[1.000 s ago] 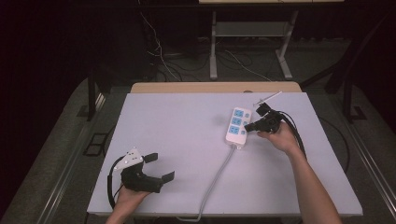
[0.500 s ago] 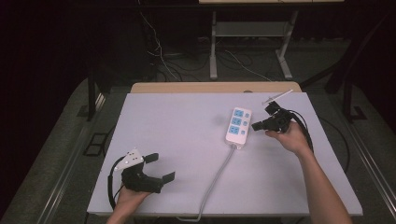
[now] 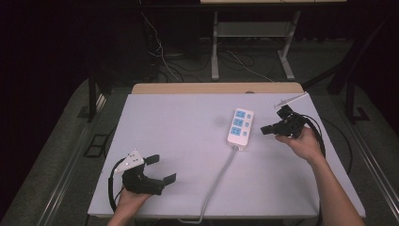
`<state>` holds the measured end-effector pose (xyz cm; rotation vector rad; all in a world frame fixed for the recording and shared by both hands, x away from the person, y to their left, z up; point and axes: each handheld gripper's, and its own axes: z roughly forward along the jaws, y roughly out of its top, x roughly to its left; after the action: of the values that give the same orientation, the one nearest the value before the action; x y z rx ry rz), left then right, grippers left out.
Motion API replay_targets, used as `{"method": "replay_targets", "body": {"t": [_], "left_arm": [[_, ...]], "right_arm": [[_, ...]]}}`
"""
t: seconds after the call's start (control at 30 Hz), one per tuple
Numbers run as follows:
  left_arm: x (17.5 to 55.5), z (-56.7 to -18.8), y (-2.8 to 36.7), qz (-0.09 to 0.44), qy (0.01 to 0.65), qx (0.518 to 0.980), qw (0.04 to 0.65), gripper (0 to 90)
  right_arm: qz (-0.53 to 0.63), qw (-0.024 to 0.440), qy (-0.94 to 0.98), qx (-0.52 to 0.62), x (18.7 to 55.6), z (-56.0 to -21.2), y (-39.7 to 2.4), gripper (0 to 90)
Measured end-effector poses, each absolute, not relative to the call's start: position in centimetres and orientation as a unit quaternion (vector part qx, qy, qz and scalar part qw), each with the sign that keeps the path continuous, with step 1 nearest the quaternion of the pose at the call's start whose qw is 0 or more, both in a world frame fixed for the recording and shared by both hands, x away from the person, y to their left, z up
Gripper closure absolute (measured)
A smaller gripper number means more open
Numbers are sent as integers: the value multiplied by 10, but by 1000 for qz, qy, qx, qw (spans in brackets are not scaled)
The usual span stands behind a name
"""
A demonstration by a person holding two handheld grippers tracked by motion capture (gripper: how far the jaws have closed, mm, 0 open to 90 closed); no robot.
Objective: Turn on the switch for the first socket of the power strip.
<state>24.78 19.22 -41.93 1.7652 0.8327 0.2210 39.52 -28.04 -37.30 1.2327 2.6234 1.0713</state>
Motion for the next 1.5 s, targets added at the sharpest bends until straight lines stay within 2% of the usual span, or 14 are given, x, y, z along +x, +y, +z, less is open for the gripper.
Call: {"method": "replay_targets", "body": {"t": [0.27,0.37,0.4,0.43,0.57,0.63,0.67,0.7,0.73,0.83,0.93,1.0,1.03,1.5], "left_arm": [[247,-419,192,93,352,746,557,0],[247,-419,192,93,353,745,558,0],[247,-419,192,93,353,745,558,0],[247,-419,192,93,353,745,558,0],[247,-419,192,93,354,744,560,0],[247,-419,192,93,355,743,560,0],[247,-419,192,93,355,743,560,0],[247,-419,192,93,355,743,560,0],[247,-419,192,93,355,743,560,0],[246,-419,192,93,355,743,560,0],[246,-419,192,93,355,742,560,0],[246,-419,192,93,355,742,561,0],[246,-419,192,93,356,742,561,0],[246,-419,191,92,357,742,559,0]], "right_arm": [[369,31,833,411,375,-368,-290,886],[381,30,825,417,367,-365,-293,819],[388,32,820,420,363,-364,-296,761],[388,32,820,420,363,-364,-296,761],[398,33,812,426,355,-362,-300,669],[405,33,806,430,350,-362,-302,597],[412,33,799,435,345,-361,-303,522],[412,33,799,435,345,-361,-303,522],[415,32,797,437,343,-361,-303,475],[421,35,791,444,335,-361,-303,325],[423,38,785,451,328,-362,-302,107],[429,41,782,451,322,-363,-303,78],[430,42,780,452,319,-364,-303,0],[461,31,768,443,285,-380,-313,2]]}}
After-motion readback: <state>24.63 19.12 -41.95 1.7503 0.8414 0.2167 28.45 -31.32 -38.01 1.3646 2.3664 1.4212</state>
